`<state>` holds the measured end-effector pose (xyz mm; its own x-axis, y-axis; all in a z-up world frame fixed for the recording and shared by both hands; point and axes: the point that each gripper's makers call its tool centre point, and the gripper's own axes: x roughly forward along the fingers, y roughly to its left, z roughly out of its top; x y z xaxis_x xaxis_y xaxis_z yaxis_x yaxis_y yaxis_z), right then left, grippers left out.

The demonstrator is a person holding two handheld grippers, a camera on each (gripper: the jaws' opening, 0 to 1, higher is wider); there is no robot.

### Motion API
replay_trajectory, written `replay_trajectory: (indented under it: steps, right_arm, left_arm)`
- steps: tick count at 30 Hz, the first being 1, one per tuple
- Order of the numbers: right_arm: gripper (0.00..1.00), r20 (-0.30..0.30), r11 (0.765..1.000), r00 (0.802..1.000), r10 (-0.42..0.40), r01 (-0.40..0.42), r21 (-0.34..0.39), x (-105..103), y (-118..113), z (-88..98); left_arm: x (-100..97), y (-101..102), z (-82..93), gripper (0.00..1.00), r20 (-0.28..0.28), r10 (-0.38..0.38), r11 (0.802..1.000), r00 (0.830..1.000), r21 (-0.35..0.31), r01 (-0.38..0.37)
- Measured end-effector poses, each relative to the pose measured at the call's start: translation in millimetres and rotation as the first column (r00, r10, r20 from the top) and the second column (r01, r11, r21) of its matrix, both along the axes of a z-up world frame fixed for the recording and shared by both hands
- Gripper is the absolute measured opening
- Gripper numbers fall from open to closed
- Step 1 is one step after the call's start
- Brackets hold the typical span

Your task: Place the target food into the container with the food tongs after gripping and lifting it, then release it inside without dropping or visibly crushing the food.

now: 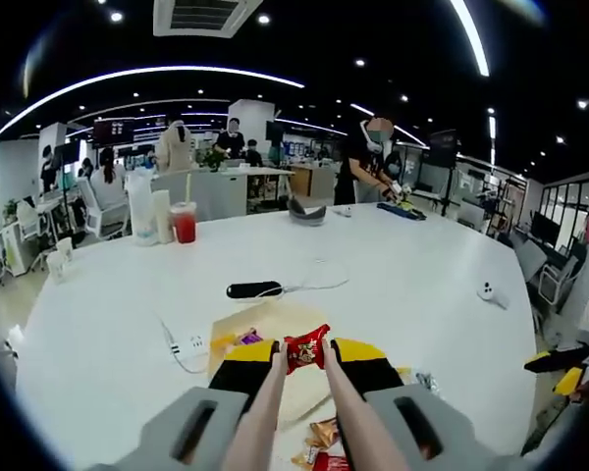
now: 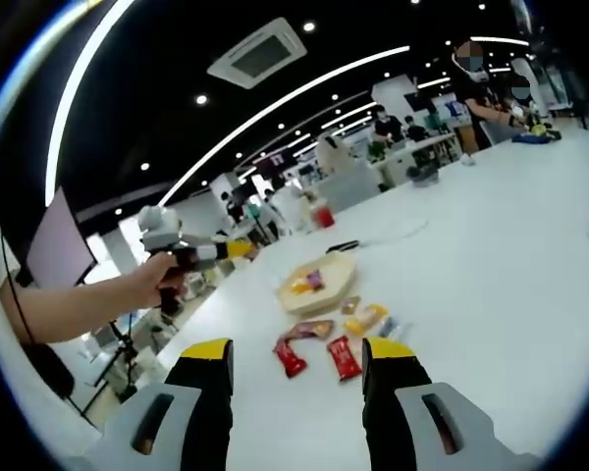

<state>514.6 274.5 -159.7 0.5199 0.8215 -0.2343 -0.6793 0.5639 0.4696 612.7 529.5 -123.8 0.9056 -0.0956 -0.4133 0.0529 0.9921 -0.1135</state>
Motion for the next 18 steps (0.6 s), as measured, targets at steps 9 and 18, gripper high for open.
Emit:
replay_trajectory:
  steps: [9,18]
  right_arm:
    - [0.52,0.001,1.000,1.000,-0.010,0.010,0.009,2,-3,0.3]
    - [0.50,-0.019,1.000,1.000,0.005,-0.005,0.006,2,-1,-5.1]
  left_arm:
    - [13.0,6,-0.1,0.19,-0.013,-0.010,1.000,1.000,0.025,0.010]
    - [28.9,12,4.8,0.19,-0.010,0.004,1.000,1.000,0.000,-0.004]
